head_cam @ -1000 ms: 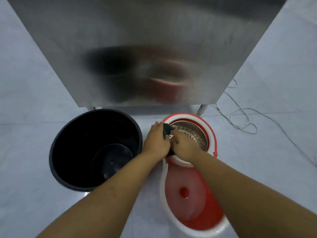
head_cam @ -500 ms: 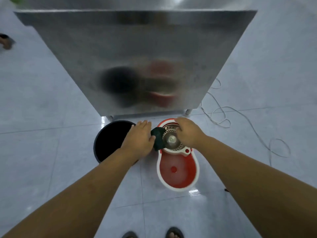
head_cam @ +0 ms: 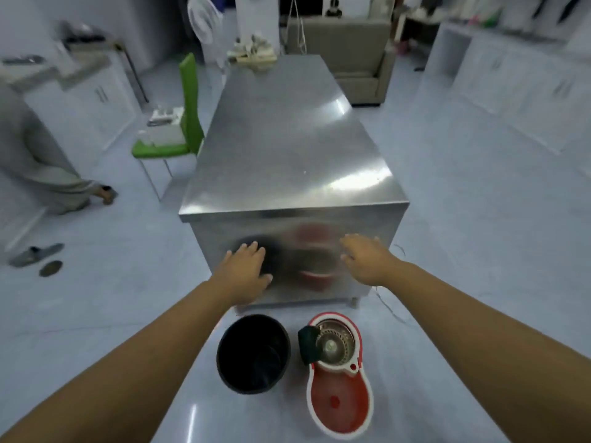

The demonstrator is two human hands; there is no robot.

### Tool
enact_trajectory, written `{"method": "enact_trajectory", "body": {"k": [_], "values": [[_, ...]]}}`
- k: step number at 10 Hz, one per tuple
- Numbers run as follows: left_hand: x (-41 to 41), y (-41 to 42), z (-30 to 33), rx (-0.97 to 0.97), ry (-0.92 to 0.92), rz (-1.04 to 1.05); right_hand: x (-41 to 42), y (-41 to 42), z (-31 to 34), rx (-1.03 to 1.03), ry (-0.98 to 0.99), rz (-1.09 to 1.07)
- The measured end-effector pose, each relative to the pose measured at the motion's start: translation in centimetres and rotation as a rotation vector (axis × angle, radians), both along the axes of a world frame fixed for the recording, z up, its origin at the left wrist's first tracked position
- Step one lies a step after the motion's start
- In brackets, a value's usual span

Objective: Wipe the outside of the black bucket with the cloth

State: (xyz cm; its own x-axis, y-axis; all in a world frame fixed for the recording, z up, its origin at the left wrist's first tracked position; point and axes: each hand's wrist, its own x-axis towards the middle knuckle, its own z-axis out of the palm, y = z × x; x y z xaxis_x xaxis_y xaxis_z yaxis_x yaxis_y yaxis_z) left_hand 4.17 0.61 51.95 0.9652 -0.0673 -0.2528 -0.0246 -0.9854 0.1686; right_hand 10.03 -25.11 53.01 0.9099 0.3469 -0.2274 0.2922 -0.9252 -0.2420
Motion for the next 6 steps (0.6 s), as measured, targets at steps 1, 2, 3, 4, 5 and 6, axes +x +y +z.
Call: {"method": "enact_trajectory", "body": {"k": [1, 2, 3, 4, 5, 6], "values": [[0.8, 1.5, 8.1, 0.023, -0.154, 0.000, 1.6, 0.5, 7.4, -0.006, -0.111, 0.030], [0.9, 2.2, 13.1, 0.047, -0.242, 0.005, 2.1, 0.8, 12.1, 0.006, -0.184, 0.033], [0.8, 3.2, 19.6, 0.106, -0.339, -0.004, 2.3, 1.6, 18.4, 0.033, -0.289, 0.040], [0.4, 3.7, 23.1, 0.117, -0.409, 0.009, 1.9, 1.9, 22.0, 0.051, -0.367, 0.043], [-0.4, 3.8, 26.7, 0.117, -0.472, 0.011, 0.8, 2.6, 25.5, 0.092, -0.449, 0.075], [-0.8, 4.1, 28.0, 0.122, -0.492, -0.014, 0.2, 2.7, 26.7, 0.100, -0.475, 0.088]]}}
